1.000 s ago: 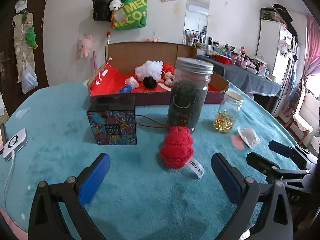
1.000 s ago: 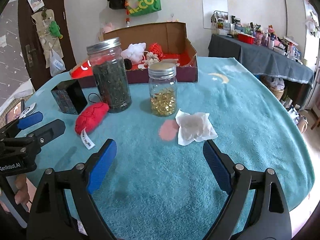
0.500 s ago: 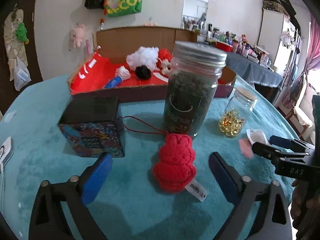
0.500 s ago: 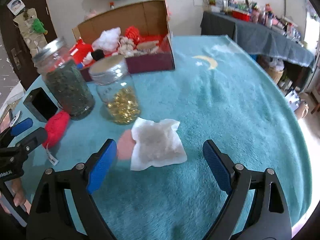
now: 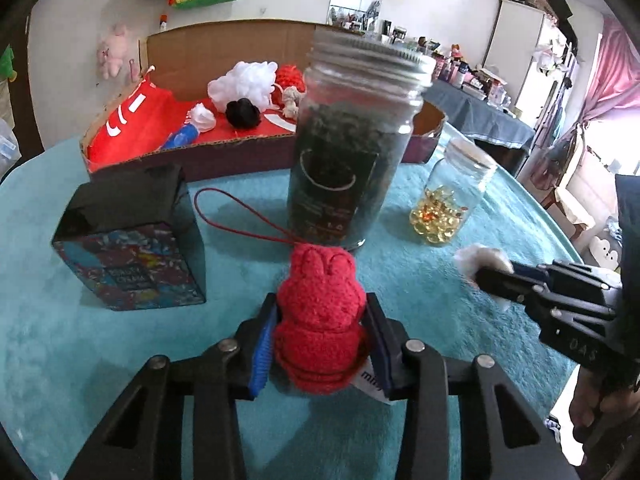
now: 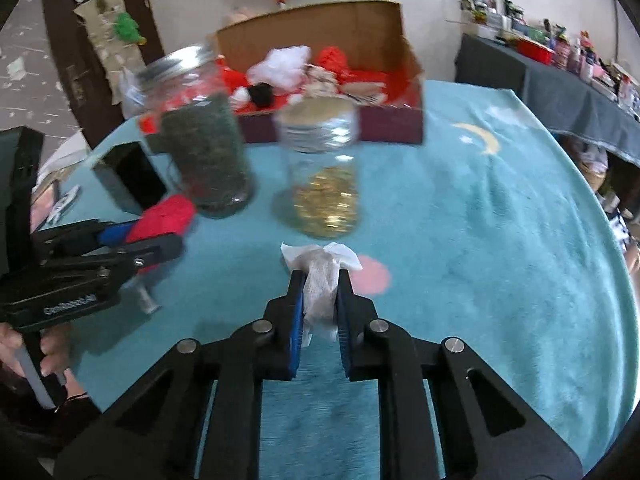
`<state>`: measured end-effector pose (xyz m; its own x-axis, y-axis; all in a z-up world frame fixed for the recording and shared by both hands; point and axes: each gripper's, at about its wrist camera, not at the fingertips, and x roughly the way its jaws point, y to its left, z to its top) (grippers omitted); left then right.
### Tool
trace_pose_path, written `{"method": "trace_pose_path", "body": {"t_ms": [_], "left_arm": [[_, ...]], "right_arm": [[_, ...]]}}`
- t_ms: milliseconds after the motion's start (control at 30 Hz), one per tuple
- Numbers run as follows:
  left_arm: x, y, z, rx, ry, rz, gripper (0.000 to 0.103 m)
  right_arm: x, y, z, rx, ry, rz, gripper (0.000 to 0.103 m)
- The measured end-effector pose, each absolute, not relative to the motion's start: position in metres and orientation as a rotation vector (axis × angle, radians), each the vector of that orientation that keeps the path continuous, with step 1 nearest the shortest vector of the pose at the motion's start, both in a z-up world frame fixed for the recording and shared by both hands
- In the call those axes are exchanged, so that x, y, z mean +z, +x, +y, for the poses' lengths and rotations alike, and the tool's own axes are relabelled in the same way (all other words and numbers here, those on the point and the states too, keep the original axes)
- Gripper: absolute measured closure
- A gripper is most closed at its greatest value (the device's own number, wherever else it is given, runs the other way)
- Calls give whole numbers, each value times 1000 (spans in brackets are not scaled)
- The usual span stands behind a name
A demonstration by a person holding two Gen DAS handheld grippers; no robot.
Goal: Organize soft objects
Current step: 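Grasp the red knitted bunny with the left tool while the right tool grasps the white tissue pouch, then carry the red bunny and tissue pouch into the cardboard box with both tools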
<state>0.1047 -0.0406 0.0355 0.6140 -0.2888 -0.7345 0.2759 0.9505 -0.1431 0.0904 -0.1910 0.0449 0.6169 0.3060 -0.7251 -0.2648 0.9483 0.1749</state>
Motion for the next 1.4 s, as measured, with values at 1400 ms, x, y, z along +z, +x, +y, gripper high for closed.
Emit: {"method": "trace_pose_path", "body": {"t_ms": [1400], "left_arm": [[128, 124, 4, -338, 17, 663, 60]], "right_arm": [[143, 129, -186, 416, 55, 631, 89]]}}
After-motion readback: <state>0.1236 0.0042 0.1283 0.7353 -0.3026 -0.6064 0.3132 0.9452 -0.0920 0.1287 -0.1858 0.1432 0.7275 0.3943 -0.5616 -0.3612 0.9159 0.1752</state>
